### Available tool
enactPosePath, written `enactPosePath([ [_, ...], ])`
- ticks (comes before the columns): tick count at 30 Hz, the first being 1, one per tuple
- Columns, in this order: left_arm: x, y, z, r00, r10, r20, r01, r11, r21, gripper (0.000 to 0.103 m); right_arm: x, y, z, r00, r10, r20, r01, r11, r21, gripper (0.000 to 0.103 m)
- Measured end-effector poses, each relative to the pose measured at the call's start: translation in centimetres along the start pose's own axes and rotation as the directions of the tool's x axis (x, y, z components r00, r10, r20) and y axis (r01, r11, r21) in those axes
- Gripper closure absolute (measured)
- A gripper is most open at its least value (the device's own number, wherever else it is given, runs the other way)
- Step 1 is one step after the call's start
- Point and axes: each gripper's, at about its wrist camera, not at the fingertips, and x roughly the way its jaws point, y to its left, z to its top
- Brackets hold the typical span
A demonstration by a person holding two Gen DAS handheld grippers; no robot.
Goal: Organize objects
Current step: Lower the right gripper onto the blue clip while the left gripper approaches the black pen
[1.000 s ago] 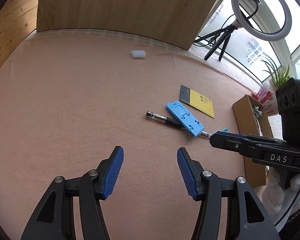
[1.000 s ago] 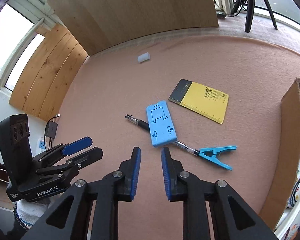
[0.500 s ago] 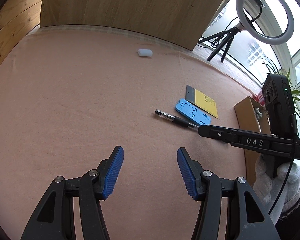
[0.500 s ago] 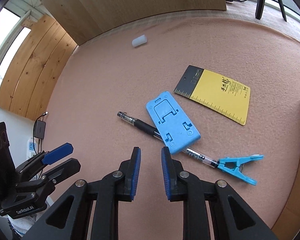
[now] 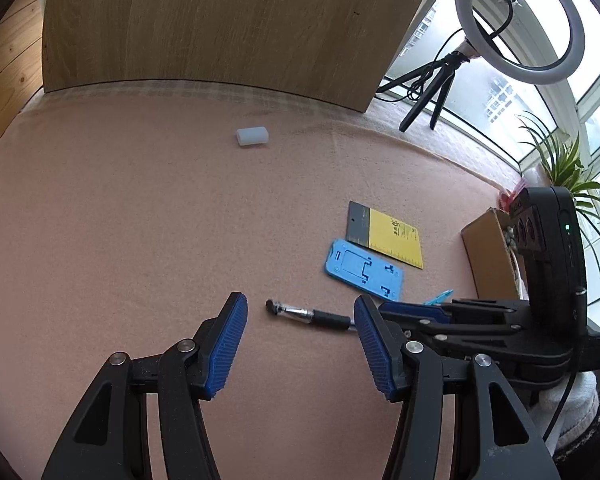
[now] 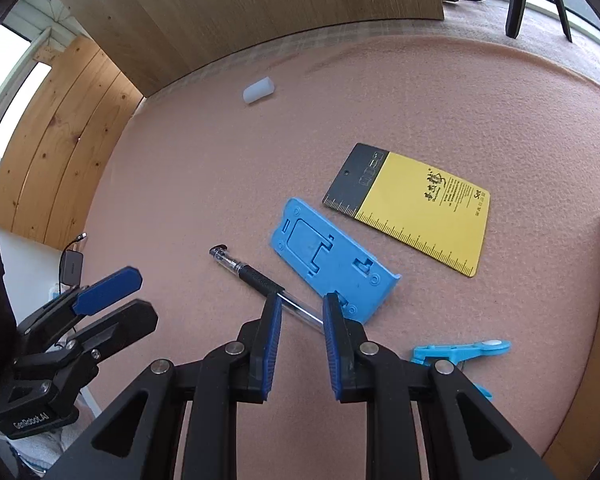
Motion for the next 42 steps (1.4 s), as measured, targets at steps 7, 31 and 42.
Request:
enactPosePath([
  [7,3.8,-1.5,1.2,0.997,0.000,-0.082,0.007,0.997,0.079,0.044,-1.9,-0.5,-1.9,1.000,0.027,-0.008,-0.027,1.000,-0.001,0.083],
  [31,4.6,-1.9,-2.8,0.975,0.012,-0.223,0.041,0.972,0.231,0.044,-3.0,-4.5,0.0,0.985,-0.174,0.011,0.174,0.984,0.031,0.065],
  [42,4.3,-5.4,-5.7,0.963,0.084,-0.256,0.035,0.903,0.429,0.044,-2.5,-4.0,-2.3,0.970,-0.241,-0.022,0.241,0.970,-0.017,0.065],
])
